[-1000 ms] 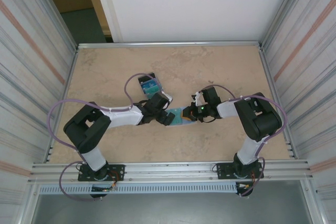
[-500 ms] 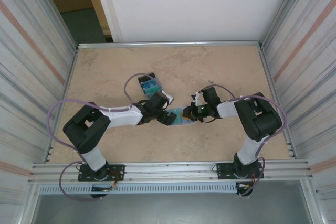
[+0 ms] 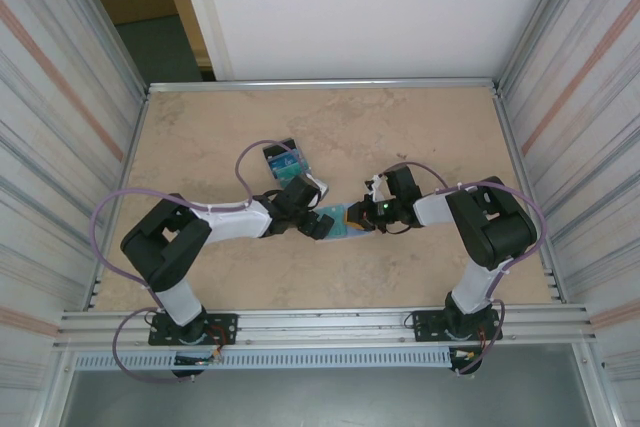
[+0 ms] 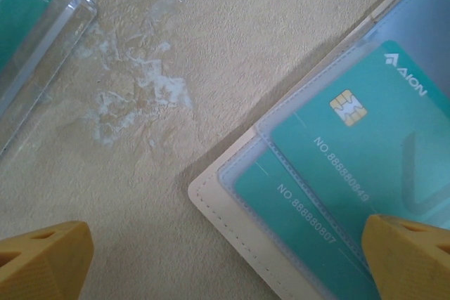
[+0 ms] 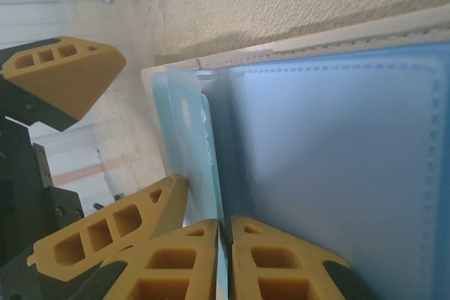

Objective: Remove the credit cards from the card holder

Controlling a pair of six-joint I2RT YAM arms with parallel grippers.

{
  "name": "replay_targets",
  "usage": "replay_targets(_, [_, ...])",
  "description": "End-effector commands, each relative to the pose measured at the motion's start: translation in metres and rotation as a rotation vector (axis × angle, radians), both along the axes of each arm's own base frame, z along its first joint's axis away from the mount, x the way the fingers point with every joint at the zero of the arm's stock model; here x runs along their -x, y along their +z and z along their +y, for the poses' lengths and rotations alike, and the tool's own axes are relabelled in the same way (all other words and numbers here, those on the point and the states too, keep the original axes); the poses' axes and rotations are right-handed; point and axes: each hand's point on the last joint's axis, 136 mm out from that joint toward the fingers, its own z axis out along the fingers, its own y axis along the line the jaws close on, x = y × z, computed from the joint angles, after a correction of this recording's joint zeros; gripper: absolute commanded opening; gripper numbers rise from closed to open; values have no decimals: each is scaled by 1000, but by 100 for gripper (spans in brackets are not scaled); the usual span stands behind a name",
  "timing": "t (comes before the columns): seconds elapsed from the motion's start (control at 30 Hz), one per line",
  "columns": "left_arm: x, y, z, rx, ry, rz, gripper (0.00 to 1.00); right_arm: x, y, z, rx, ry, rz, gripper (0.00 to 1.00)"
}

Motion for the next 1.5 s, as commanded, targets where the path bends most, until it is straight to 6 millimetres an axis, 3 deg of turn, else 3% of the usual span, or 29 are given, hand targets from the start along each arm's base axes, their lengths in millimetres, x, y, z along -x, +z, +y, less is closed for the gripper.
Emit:
replay_targets(0.0, [9, -23, 18, -100, 13, 62, 99, -1, 14, 2, -59, -6, -11, 12])
replay_targets(0.5, [10, -23, 16, -101, 13, 69, 99, -1, 10, 1, -76, -11, -2, 5])
replay_targets(0.6, [10, -24, 17, -107, 15, 71, 99, -1, 8, 0, -72, -10, 0, 0])
replay_targets(1.17, [12, -32, 25, -147, 30, 78, 99, -3, 8, -15, 8, -21, -25, 0])
replay_targets(1.47, [11, -25, 24, -137, 24, 64, 99, -2, 11, -19, 31, -19, -35, 0])
